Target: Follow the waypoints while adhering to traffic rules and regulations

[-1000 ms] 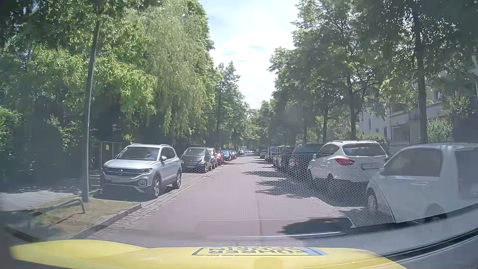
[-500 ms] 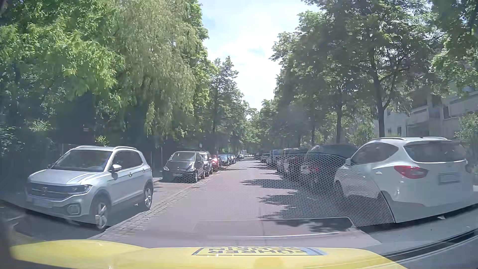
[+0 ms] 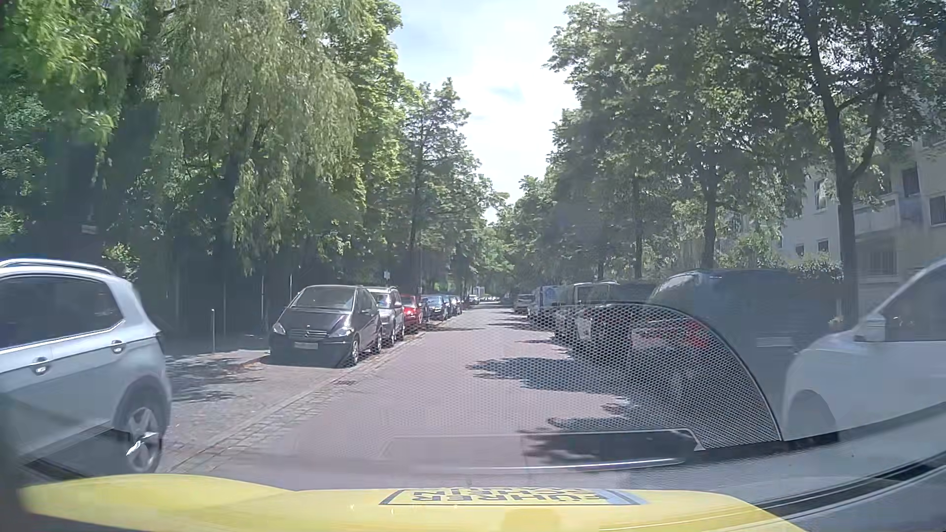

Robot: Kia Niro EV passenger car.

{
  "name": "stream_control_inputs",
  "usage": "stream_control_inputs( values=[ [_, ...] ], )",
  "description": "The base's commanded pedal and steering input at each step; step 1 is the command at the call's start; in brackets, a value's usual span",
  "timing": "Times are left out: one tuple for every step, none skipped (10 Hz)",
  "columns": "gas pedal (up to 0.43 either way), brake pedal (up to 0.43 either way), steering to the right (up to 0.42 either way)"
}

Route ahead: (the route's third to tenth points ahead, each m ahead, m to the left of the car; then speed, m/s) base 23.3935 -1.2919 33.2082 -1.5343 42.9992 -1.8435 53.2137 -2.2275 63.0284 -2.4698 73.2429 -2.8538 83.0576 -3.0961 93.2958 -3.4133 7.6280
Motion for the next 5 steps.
stream_control_inputs(
  values=[
    [0.087, 0.0, 0.008],
    [0.087, 0.0, 0.007],
    [0.087, 0.0, 0.007],
    [0.087, 0.0, 0.007],
    [0.087, 0.0, 0.007]
  ],
)
